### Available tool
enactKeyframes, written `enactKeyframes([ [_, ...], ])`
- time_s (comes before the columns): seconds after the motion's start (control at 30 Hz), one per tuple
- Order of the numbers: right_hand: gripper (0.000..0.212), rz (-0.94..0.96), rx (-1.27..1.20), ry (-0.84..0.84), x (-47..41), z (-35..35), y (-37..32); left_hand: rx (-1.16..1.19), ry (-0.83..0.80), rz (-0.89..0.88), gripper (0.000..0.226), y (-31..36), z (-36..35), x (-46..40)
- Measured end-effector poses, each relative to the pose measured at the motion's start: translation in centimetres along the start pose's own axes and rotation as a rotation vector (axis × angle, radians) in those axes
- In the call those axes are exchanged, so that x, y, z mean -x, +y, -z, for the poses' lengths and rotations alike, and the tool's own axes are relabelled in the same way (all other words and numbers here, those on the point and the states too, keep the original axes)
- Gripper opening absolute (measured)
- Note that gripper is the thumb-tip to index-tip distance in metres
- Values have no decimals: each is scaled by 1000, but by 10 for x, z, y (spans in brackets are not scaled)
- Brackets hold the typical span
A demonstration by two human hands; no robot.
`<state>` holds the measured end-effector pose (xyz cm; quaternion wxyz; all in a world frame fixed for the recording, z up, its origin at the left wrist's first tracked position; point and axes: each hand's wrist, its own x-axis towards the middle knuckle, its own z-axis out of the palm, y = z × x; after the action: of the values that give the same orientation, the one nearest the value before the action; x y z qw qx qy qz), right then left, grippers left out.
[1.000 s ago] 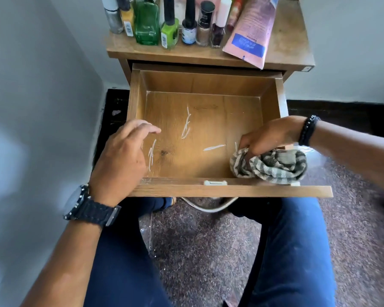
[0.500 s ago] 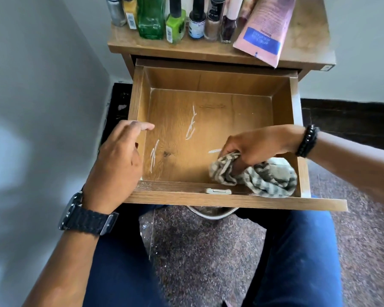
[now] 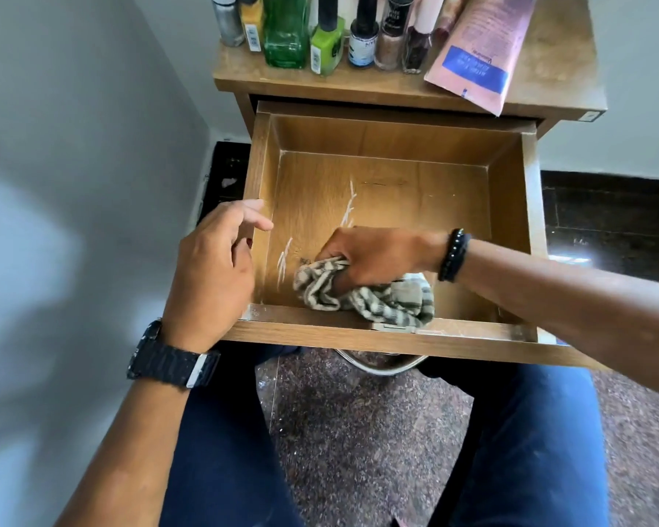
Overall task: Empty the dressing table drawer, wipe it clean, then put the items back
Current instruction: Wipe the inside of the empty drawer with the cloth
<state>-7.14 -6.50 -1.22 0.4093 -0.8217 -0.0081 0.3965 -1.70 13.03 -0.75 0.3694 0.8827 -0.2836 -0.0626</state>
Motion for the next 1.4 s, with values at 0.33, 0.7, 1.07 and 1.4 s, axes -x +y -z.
enactKeyframes([
  [0.33,16,86,-97,46,-15,-16,-11,46,45,60,30,-3,1,-1],
  [0.7,16,-43,11,6,-8,-3,-12,141,65,157,26,-6,4,-3],
  [1.07,74,-51,-141,11,-23,-16,-26,140,64,153,24,-7,3,-3],
  [1.4,26,208,-221,416,-11,34,-26,143,64,128,19,-9,5,-5],
])
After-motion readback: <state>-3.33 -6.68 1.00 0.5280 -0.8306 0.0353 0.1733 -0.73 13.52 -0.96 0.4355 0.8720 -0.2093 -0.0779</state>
